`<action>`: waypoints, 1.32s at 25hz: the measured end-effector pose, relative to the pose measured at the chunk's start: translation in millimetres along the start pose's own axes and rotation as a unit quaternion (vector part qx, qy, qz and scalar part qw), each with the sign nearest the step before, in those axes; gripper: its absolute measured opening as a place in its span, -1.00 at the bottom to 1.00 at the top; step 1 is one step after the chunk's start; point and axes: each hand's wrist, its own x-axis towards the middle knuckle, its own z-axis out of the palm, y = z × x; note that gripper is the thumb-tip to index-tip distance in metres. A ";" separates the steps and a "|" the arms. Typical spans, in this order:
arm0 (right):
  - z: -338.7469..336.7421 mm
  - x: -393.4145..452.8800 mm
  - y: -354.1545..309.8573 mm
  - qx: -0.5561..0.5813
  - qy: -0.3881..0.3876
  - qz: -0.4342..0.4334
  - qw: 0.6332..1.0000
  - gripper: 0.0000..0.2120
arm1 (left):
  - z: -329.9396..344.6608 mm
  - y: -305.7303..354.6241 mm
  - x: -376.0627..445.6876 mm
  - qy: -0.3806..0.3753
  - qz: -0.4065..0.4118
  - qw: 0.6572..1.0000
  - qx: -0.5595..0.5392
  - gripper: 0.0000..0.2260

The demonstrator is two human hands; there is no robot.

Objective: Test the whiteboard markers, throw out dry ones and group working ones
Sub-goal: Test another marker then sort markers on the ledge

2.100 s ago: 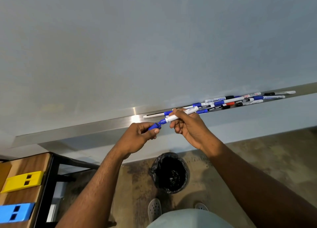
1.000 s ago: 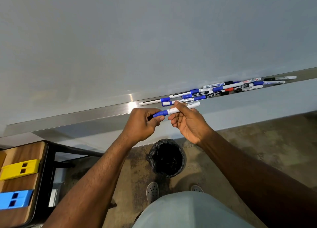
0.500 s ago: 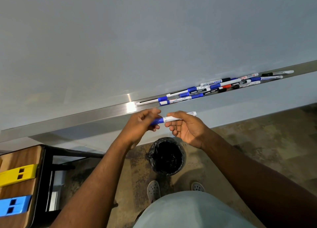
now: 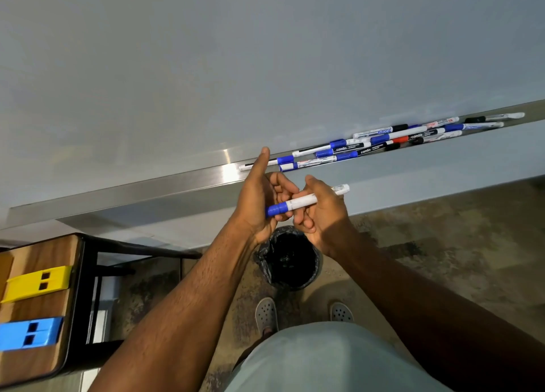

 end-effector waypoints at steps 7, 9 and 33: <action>-38.9 31.7 37.4 -0.135 0.010 0.037 0.990 -0.77 | -57.3 -30.1 32.8 0.237 0.171 0.832 0.471 -0.51; -60.9 42.6 52.6 -0.215 0.024 0.031 0.976 -0.76 | -98.7 -35.9 41.8 0.274 0.154 0.670 0.673 -0.48; -114.7 87.6 124.7 -0.652 0.039 -0.055 0.756 -0.66 | -170.8 -51.1 56.3 0.159 0.007 0.627 0.762 -0.14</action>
